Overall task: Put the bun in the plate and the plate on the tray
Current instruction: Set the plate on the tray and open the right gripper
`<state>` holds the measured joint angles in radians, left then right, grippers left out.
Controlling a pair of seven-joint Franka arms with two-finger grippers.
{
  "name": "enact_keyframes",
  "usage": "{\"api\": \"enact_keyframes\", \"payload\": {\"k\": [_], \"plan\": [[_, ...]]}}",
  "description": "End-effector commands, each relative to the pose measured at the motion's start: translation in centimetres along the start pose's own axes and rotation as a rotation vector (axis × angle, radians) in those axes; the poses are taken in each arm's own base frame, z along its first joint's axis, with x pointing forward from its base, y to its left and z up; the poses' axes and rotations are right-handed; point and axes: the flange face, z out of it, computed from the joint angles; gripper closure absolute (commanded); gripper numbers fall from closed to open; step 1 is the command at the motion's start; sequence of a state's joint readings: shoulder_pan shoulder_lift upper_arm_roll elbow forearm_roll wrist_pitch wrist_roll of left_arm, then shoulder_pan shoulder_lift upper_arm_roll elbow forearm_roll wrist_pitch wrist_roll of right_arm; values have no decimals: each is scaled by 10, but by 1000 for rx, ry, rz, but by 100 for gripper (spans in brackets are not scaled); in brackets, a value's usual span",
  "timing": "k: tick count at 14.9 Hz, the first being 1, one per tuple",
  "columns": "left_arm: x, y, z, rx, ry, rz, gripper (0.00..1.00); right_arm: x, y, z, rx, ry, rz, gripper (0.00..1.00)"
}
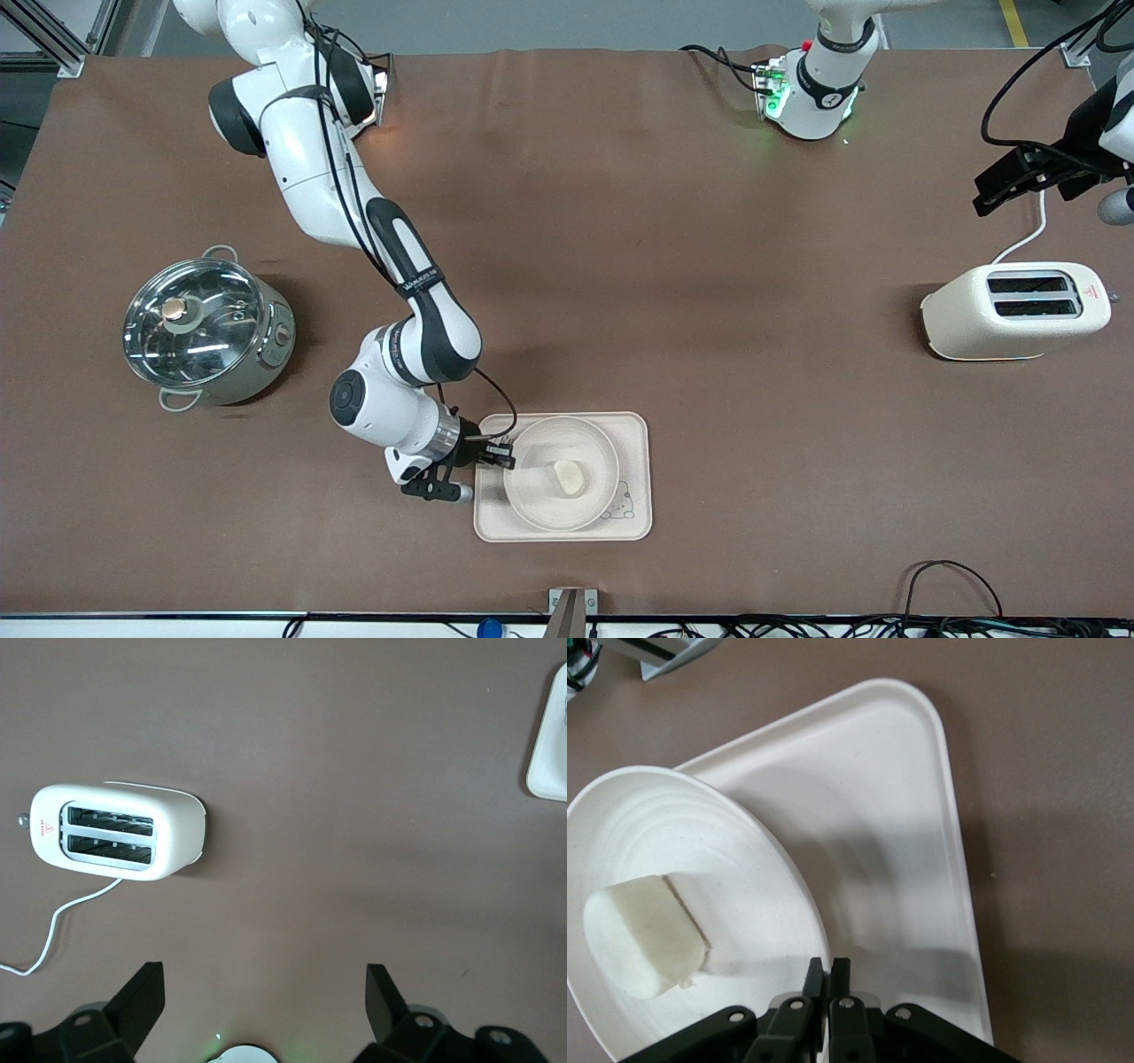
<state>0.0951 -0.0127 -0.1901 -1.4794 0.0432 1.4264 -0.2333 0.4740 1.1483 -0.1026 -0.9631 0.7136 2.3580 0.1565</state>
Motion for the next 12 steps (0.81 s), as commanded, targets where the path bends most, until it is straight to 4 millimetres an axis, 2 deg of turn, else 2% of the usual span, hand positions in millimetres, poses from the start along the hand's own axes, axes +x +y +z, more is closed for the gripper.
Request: {"api": "enact_keyframes", "payload": {"k": [1,4,10,11,12], "plan": [[-18,-3,5,-16,28,14,0,2,0,-1,13,-19,17,98],[-22,2,6,-15,41,22,0,-1,1,2,-7,-25,3,99],[-14,4,11,-23,55,23,0,3,19,-1,-59,-83,-4,100],[-14,6,12,-22,52,28,0,4,20,-3,-70,-86,-5,98],[-11,8,15,-21,46,31,0,4,21,-3,-76,-86,-6,86]]}}
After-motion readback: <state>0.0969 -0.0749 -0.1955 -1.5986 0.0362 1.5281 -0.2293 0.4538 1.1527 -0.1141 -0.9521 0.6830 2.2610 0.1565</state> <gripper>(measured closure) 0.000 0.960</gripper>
